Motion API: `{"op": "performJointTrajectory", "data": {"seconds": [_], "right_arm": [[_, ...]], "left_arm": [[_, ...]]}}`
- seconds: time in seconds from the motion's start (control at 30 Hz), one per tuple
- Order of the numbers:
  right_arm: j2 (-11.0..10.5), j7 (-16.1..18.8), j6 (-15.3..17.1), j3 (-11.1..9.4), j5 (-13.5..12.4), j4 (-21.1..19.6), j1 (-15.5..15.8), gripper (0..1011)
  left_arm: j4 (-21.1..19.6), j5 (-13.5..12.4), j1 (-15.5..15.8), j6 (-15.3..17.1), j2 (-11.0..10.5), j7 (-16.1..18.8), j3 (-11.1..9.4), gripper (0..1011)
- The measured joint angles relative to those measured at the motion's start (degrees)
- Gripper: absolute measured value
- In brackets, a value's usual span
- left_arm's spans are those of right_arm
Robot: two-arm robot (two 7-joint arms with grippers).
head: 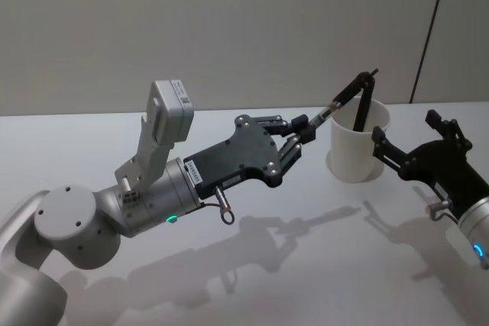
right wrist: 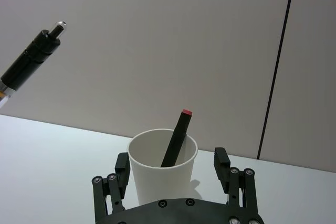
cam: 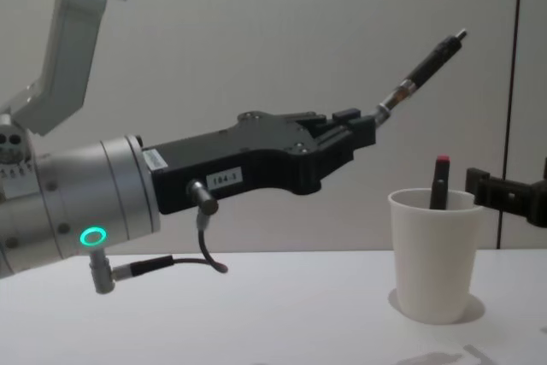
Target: Place the pen into the pen holder.
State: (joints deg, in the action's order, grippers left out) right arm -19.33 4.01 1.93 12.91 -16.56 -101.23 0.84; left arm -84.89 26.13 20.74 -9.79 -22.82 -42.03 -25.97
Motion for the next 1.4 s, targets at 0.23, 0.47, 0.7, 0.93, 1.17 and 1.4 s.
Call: {"op": "performJointTrajectory", "data": {"seconds": [0.23,0.47,0.7,0.93,1.17,1.4], "right_arm": [[-0.2,1.7,-0.4,-0.2,-1.9,-0.2,0.3,1001],[-0.6,4.4,-0.8,-0.6,-6.2,-1.2,1.2,1001],[-1.6,7.8,-0.9,-1.2,-12.7,-3.0,2.8,1001],[-2.8,11.2,-0.9,-2.1,-19.7,-4.8,4.7,1001],[-4.4,15.1,-0.3,-3.1,-27.5,-6.5,6.5,1001],[-5.6,18.7,0.7,-4.0,-35.0,-7.6,7.5,1001]], "left_arm": [[0.2,-0.1,0.1,0.1,0.1,-0.3,-0.1,125],[0.2,-0.2,0.2,0.1,0.2,-0.5,-0.2,125],[0.3,-0.3,0.2,0.1,0.2,-0.6,-0.2,125],[0.3,-0.3,0.2,0.1,0.3,-0.7,-0.2,125],[0.3,-0.3,0.2,0.1,0.3,-0.7,-0.2,125],[0.3,-0.3,0.2,0.1,0.3,-0.7,-0.2,125]]}}
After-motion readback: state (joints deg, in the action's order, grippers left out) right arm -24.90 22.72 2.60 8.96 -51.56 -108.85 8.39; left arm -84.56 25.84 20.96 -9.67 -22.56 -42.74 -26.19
